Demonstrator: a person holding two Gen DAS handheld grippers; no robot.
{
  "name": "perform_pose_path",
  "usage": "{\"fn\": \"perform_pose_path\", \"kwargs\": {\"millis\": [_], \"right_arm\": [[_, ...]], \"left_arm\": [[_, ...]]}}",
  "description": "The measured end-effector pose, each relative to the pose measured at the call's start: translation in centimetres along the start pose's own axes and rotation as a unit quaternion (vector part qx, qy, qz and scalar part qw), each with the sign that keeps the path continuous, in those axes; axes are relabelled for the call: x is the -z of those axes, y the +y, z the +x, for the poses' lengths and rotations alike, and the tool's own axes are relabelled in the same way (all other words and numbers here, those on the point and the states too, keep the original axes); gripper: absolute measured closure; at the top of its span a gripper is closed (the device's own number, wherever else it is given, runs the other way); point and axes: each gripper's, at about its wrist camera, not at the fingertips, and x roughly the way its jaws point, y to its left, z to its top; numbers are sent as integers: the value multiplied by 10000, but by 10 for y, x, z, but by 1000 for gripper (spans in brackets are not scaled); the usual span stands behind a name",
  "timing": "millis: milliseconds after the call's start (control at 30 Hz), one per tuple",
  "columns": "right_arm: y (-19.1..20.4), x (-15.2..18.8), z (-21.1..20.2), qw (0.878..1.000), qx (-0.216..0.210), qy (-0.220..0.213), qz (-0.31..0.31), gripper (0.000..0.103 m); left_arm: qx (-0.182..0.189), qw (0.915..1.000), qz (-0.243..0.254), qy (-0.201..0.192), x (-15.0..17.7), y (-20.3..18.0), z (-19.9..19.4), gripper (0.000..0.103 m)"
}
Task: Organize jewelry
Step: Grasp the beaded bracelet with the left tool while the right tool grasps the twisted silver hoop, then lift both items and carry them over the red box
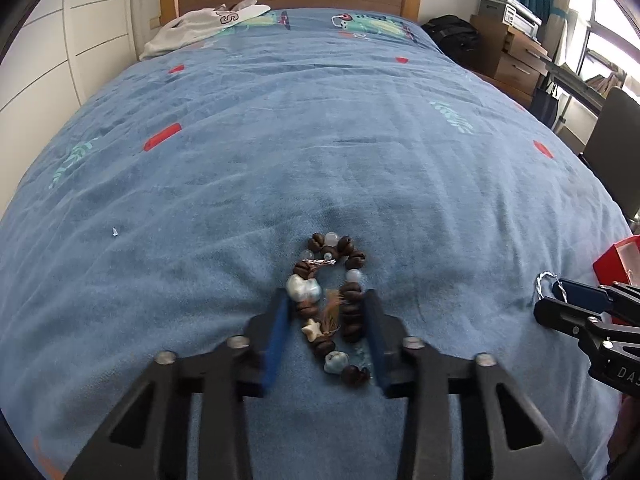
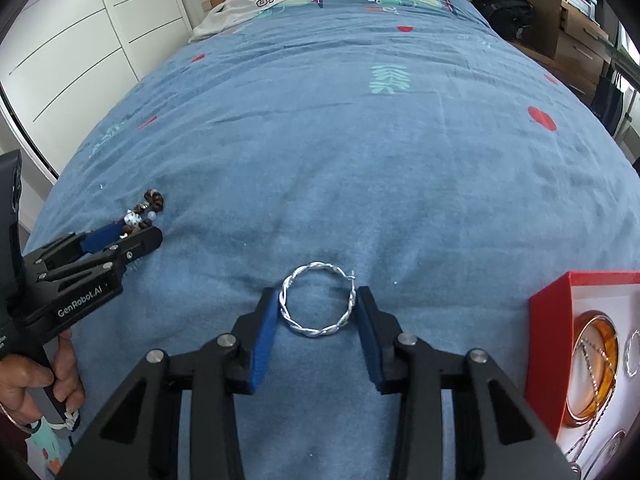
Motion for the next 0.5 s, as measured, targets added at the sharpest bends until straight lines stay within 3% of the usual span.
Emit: {"fn": "perform_pose_path", "kwargs": {"millis": [100,500], "right_arm": [[1,1,-5,10000,-52,-42,-5,66],[4,12,-60,9989,-286,-367,106,66]], "left_arm": [[94,9999,-74,22,1,2,-5,82],[231,9997,7,-101,12,-6,-52,84]]}}
